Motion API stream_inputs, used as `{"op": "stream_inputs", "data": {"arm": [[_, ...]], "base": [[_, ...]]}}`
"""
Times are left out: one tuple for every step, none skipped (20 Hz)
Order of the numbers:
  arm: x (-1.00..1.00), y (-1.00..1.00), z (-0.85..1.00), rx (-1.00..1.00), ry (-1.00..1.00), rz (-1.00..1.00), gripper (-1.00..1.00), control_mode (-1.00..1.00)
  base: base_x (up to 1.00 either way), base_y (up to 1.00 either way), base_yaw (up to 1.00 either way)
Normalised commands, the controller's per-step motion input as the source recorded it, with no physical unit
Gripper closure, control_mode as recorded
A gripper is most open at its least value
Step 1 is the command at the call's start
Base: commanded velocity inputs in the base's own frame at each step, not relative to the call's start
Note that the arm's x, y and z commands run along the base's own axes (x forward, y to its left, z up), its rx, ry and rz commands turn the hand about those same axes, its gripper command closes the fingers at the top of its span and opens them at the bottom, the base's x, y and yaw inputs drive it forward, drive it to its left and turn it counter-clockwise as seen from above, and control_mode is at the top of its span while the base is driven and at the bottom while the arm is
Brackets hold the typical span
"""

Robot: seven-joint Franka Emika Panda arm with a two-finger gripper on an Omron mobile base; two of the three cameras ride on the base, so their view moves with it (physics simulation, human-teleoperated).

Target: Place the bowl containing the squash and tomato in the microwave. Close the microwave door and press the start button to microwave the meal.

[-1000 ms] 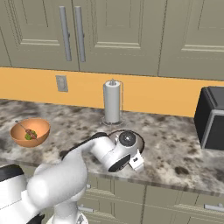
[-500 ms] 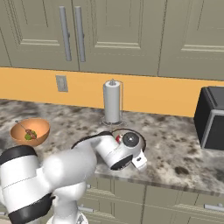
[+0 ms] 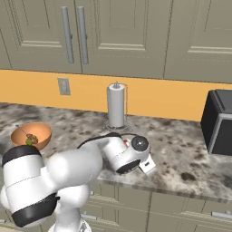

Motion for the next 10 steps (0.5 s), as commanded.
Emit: {"op": "stream_inputs", "data": {"arm": [[-0.38, 0.00, 0.52, 0.04, -0.10, 0.06, 1.00, -1.00], [-0.49, 0.00, 0.76, 0.01, -0.13, 0.08, 1.00, -1.00], [-0.54, 0.00, 0.77, 0.01, -0.15, 0.10, 1.00, -1.00], [-0.53, 0.00, 0.79, 0.00, -0.17, 0.08, 1.00, -1.00], [-0.61, 0.00, 0.83, 0.02, -0.21, 0.09, 1.00, -1.00], [-0.48, 0.00, 0.91, 0.01, -0.19, 0.10, 1.00, -1.00], [-0.41, 0.17, 0.89, 0.00, -0.10, 0.13, 1.00, -1.00], [-0.49, 0.34, 0.88, 0.00, -0.05, 0.16, 1.00, -1.00], [-0.53, 0.41, 0.87, 0.00, -0.07, 0.15, 1.00, -1.00], [-0.48, 0.41, 0.64, 0.00, -0.06, 0.13, 1.00, -1.00]], "base": [[0.00, 0.00, 0.00], [0.00, 0.00, 0.00], [0.00, 0.00, 0.00], [0.00, 0.00, 0.00], [0.00, 0.00, 0.00], [0.00, 0.00, 0.00], [0.00, 0.00, 0.00], [0.00, 0.00, 0.00], [0.00, 0.00, 0.00], [0.00, 0.00, 0.00]]}}
